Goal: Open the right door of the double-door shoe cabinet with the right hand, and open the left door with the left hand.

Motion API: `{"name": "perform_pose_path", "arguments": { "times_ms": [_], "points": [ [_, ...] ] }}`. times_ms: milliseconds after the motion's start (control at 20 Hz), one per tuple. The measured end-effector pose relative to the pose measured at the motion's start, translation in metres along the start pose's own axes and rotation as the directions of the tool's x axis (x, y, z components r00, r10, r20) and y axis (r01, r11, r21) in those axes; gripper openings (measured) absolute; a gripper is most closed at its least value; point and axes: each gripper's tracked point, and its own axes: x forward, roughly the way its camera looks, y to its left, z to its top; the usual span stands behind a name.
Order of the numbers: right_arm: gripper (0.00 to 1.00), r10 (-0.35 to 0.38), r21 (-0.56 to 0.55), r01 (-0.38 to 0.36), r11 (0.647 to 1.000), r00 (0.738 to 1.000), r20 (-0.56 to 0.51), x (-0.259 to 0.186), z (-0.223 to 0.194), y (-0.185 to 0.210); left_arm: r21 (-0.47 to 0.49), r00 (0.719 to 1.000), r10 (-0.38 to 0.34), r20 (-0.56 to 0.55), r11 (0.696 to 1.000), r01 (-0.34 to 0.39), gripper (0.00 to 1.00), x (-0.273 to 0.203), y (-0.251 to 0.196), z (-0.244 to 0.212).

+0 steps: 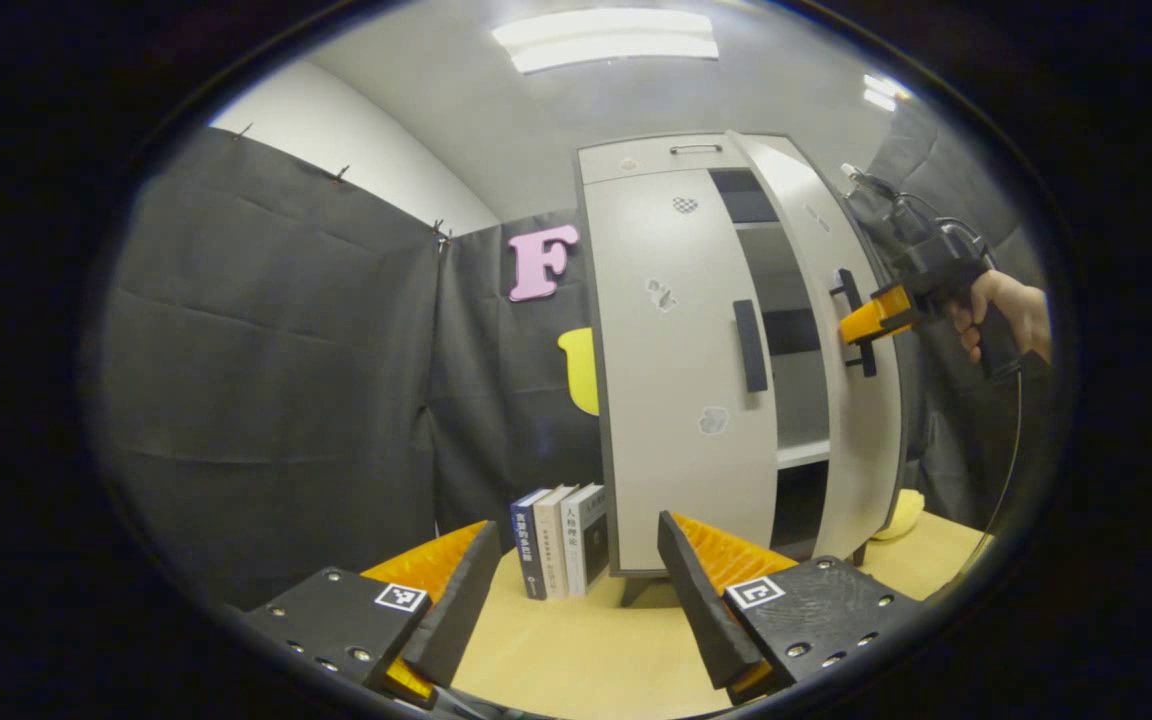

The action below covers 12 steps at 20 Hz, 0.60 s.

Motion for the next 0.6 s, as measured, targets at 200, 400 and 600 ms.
{"name": "perform_pose_path", "arguments": {
  "times_ms": [200,400,600],
  "points": [
    [0.13,0.046,-0.007,-0.046,0.999,0.999,0.0,-0.003,-0.001,-0.003,0.003,0.999,-0.039,-0.016,0.999,0.039,0.94,0.001,-0.029,-0.005],
    [0.13,0.091,-0.013,-0.091,0.996,0.996,0.004,-0.01,-0.001,-0.006,0.007,0.998,-0.057,-0.025,0.998,0.058,0.94,0.004,-0.051,-0.008],
    [0.13,0.125,-0.022,-0.124,0.992,0.992,0.01,-0.018,-0.001,-0.011,0.009,0.997,-0.074,-0.037,0.997,0.074,0.93,0.012,-0.072,-0.011]
  ]
}}
